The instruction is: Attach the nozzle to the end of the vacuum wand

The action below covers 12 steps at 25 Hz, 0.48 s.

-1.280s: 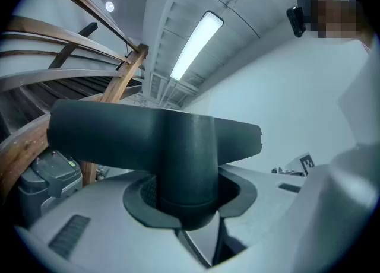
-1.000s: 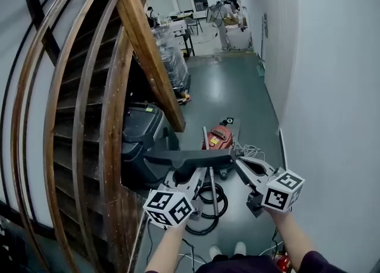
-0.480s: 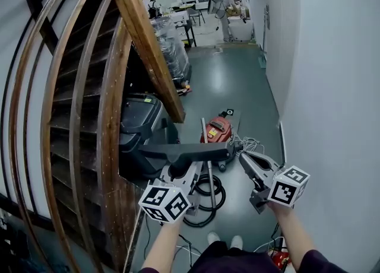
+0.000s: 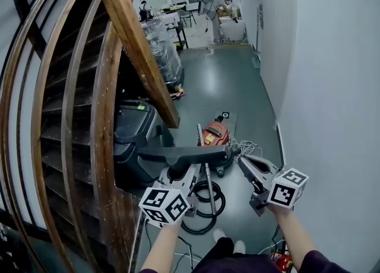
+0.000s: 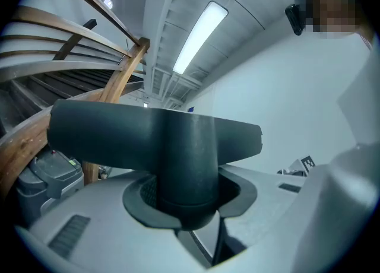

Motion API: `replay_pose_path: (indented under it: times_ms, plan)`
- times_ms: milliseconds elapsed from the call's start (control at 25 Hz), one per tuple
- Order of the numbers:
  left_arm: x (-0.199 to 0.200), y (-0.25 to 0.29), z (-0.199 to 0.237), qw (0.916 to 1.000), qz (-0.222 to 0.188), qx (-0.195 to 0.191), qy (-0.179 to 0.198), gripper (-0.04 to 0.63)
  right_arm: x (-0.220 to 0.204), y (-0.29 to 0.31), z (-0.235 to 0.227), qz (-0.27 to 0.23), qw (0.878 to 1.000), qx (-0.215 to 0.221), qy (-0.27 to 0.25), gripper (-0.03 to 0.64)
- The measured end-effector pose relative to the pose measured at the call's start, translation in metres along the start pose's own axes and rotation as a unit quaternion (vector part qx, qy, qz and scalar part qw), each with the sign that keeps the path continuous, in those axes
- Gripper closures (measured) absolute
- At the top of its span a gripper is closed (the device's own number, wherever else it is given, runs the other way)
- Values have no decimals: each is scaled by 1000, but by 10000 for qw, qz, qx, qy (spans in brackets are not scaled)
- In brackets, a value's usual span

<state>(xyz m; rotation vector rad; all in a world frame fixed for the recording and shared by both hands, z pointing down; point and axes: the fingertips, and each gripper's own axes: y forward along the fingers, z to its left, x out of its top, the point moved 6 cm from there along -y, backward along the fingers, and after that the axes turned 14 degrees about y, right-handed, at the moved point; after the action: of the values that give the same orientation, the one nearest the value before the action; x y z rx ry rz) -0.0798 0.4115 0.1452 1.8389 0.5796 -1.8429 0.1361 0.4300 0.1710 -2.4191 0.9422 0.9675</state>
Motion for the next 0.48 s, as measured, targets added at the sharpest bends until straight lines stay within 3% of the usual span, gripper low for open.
replay_pose_path:
  times_ms: [480]
  plan:
    - [-13, 23, 83, 9999, -43, 1, -157, 446, -10, 75, -23, 146, 9996, -253, -2, 598]
